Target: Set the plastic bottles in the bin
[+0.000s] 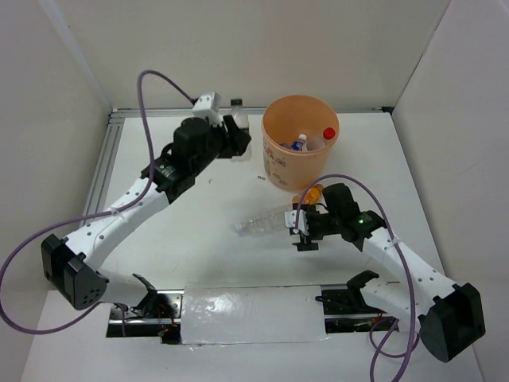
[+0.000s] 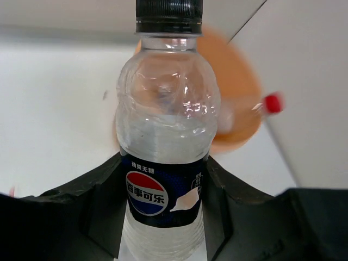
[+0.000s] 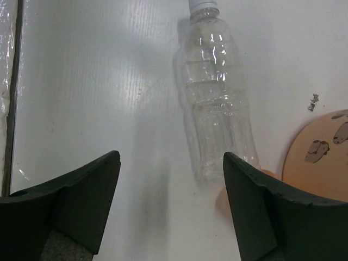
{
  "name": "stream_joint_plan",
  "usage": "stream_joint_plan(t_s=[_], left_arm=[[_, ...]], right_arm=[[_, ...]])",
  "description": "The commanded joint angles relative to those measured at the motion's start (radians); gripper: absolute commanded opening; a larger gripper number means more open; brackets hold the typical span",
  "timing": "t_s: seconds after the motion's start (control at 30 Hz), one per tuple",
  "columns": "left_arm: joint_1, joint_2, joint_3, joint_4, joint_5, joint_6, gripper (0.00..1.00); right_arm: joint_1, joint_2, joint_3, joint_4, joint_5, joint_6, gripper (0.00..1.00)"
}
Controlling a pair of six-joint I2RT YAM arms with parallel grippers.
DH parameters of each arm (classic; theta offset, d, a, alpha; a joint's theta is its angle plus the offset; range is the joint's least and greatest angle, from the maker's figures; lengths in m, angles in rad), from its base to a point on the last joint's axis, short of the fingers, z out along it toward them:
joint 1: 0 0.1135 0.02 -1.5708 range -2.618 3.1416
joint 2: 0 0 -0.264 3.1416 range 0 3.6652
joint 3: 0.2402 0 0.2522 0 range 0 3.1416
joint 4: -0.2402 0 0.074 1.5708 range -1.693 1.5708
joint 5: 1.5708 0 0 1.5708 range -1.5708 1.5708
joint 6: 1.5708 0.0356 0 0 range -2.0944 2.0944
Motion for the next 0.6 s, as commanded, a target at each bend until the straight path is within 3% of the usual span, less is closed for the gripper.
stream_joint_plan(t_s=[0.0, 0.13, 0.27, 0.3, 0.4, 0.43, 0.53, 0.57], left_arm=[[-0.002, 0.093, 0.101, 0.204, 0.056, 0.176, 0.05], [-0.020, 0.306, 0.365, 0.232, 0.088, 0.201, 0.06], [-0.062, 0.499, 0.574, 0.204, 0.010, 0.201, 0.20], [-0.072, 0.535, 0.611, 0.192, -0.002, 0.201, 0.30], [-0.082, 0.641, 0.714, 0.129, -0.031, 0.210, 0.44], [-0.082, 0.658, 0.729, 0.112, -0.041, 0.210, 0.57], [-0.082, 0.669, 0.709, 0.114, -0.041, 0.210, 0.79], [-0.082, 0.658, 0.700, 0.114, -0.041, 0.210, 1.00]], right_arm=[[0.017, 0.025, -0.010, 0.102, 0.018, -0.009, 0.85], [0.048, 0.045, -0.010, 0.165, 0.053, -0.009, 0.86], [0.059, 0.066, -0.019, 0.240, 0.134, 0.005, 0.87], [0.069, 0.077, -0.019, 0.240, 0.145, -0.004, 0.87], [0.080, 0.111, -0.030, 0.250, 0.177, -0.076, 0.90], [0.080, 0.138, -0.030, 0.250, 0.191, -0.107, 0.90], [0.101, 0.204, -0.030, 0.286, 0.202, -0.139, 0.91], [0.115, 0.221, -0.030, 0.303, 0.225, -0.149, 0.92]])
